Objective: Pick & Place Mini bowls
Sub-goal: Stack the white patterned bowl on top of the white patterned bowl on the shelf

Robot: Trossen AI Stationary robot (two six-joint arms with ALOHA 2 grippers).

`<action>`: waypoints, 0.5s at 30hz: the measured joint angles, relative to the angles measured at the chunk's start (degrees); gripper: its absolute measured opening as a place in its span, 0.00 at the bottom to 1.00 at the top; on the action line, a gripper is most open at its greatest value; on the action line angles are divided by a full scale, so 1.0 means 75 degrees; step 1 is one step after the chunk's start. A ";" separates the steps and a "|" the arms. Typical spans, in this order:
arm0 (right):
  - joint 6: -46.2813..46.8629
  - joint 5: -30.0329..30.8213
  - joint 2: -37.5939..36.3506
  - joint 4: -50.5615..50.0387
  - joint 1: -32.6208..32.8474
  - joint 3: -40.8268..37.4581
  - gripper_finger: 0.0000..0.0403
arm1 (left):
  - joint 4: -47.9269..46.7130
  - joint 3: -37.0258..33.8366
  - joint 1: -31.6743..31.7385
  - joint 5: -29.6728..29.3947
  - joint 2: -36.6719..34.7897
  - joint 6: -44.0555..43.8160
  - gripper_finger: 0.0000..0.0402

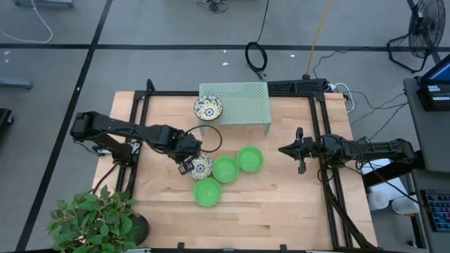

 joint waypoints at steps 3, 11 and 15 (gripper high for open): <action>0.0002 0.0000 0.0000 0.0000 0.0002 0.0000 0.00 | 0.0590 -0.0538 0.0001 0.0066 -0.0135 -0.0022 0.10; -0.0001 0.0000 0.0006 0.0023 0.0002 0.0000 0.00 | 0.1713 -0.1535 0.0009 0.0177 -0.0237 -0.0187 0.10; 0.0001 0.0000 0.0006 0.0023 0.0001 0.0000 0.00 | 0.2023 -0.1689 0.0007 0.0179 -0.0231 -0.0364 0.10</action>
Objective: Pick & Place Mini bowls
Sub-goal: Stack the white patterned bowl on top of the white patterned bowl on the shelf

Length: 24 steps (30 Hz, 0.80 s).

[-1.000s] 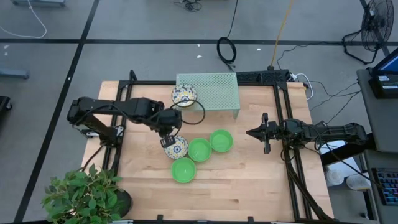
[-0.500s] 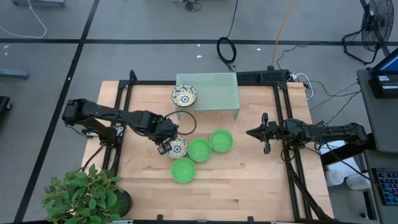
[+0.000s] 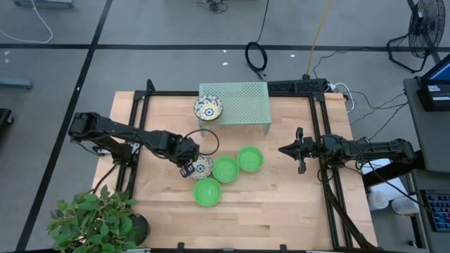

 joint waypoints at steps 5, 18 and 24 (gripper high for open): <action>0.0002 -0.0003 0.0000 0.0000 0.0001 0.0000 0.00 | 0.0362 0.0017 0.0136 0.0024 -0.0023 -0.0459 0.11; 0.0001 -0.0001 0.0000 0.0000 -0.0001 0.0000 0.00 | 0.0323 -0.0062 0.0440 0.0146 -0.0027 -0.0947 0.41; 0.0002 0.0000 0.0000 0.0000 -0.0002 0.0000 0.00 | 0.0335 -0.0281 0.0440 0.0437 -0.0021 -0.0984 0.49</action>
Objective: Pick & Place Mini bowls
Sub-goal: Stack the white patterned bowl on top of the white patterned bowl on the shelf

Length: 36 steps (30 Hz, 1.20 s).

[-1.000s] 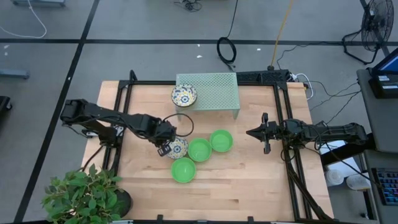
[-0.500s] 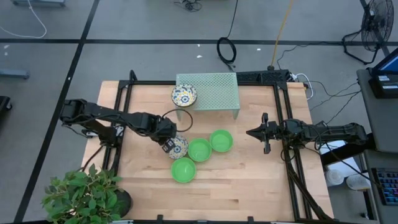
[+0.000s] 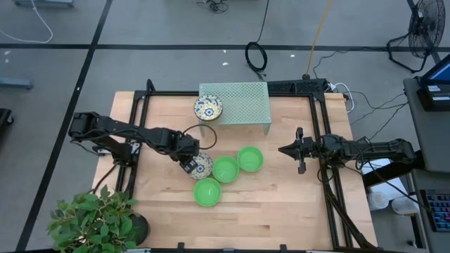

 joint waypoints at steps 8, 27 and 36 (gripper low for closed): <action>-0.0003 -0.0002 0.0000 0.0000 0.0002 0.0000 0.00 | 0.1088 -0.0786 -0.0026 0.0523 0.0000 -0.0023 0.47; -0.0002 0.0000 0.0001 0.0000 0.0000 0.0000 0.00 | -0.0278 -0.0867 0.0260 0.0501 0.0000 -0.0528 0.33; -0.0003 0.0000 0.0003 0.0000 0.0002 0.0000 0.00 | -0.0547 -0.0869 0.0373 0.0495 0.0000 -0.0412 0.30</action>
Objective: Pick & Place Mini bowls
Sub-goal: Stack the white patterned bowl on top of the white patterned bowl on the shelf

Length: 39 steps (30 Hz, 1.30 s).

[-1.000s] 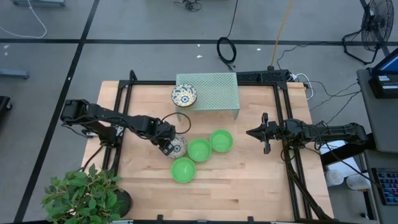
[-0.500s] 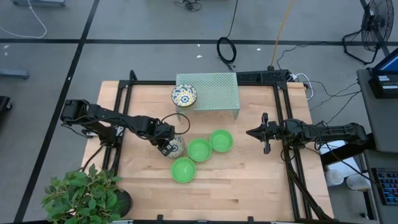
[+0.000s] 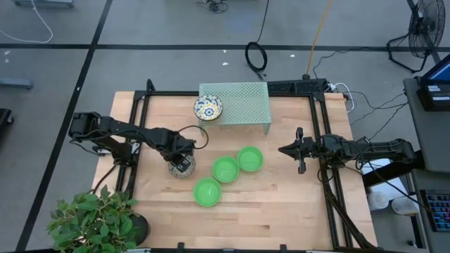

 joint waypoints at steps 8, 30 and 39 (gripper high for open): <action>0.0000 -0.0002 0.0000 0.0000 0.0001 0.0000 0.00 | 0.0023 -0.0001 -0.0003 -0.0160 0.0000 0.0271 0.30; 0.0002 -0.0001 0.0000 0.0000 0.0000 0.0000 0.00 | 0.2066 0.0002 -0.0003 -0.0193 0.0000 0.1654 0.30; 0.0000 0.0000 0.0000 0.0000 -0.0001 0.0000 0.00 | 0.1593 0.0002 -0.0003 0.0015 0.0000 0.1630 0.30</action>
